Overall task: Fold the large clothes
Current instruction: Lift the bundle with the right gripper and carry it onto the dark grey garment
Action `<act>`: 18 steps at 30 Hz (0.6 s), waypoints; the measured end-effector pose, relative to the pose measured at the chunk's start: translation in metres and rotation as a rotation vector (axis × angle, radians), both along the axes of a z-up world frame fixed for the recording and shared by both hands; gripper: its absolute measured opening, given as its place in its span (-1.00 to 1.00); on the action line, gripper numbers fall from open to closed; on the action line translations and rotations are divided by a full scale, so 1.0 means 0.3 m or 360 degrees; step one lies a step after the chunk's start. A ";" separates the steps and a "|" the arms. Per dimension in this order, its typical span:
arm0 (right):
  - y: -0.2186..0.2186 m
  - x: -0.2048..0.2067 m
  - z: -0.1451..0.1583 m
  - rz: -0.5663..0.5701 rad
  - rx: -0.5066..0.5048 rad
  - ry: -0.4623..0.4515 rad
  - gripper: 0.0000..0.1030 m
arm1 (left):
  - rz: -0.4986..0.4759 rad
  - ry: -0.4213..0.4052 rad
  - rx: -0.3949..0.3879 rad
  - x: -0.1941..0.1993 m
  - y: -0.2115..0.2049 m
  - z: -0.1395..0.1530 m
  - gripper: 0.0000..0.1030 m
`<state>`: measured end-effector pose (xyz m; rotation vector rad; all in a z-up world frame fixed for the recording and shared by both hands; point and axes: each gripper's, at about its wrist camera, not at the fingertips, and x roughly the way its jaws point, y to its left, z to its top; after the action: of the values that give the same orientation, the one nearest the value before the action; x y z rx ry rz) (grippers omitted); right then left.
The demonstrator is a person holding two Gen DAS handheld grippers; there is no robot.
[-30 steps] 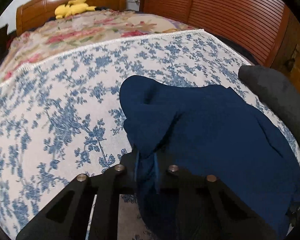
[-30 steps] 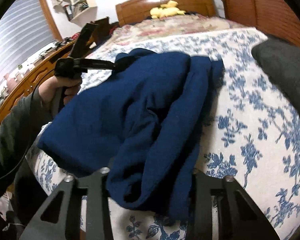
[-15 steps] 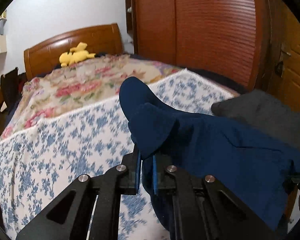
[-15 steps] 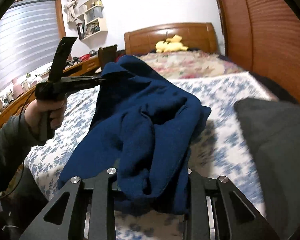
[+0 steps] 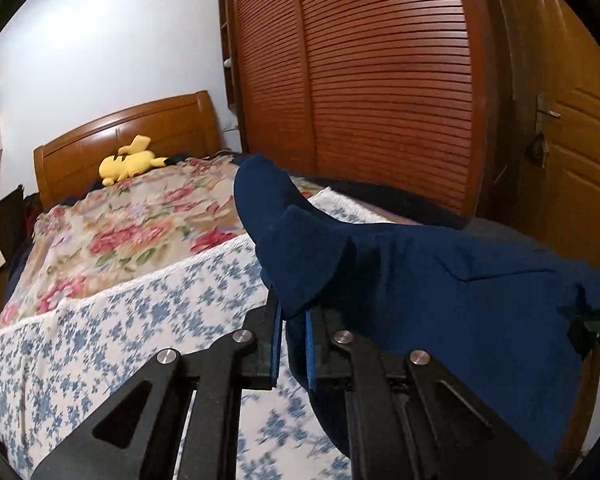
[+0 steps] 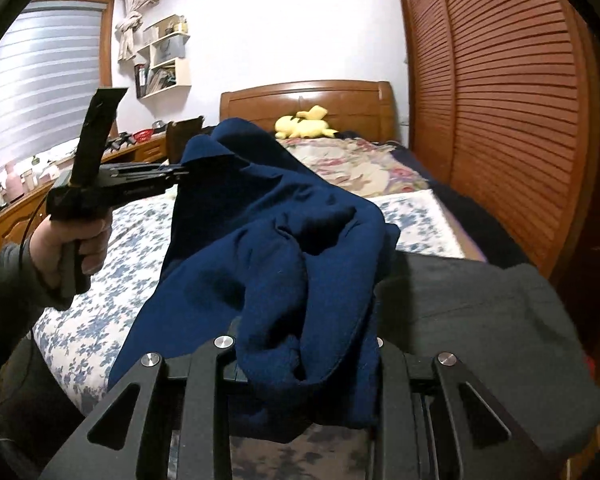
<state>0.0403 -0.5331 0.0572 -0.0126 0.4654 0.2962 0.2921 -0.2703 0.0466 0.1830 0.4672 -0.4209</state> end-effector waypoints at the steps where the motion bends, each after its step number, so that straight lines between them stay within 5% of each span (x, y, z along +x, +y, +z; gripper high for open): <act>1: 0.008 -0.001 -0.001 -0.0009 -0.0001 -0.0003 -0.46 | -0.0007 -0.0007 0.0001 -0.003 -0.020 0.008 -0.81; 18: -0.191 -0.146 0.129 -0.0280 -0.0117 -0.0055 -0.46 | -0.0224 -0.0062 -0.0103 0.057 -0.426 0.086 -0.80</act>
<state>-0.0034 -0.5904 0.0958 -0.0483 0.4395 0.1059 0.3091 -0.3982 0.0724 0.1619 0.4034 -0.5686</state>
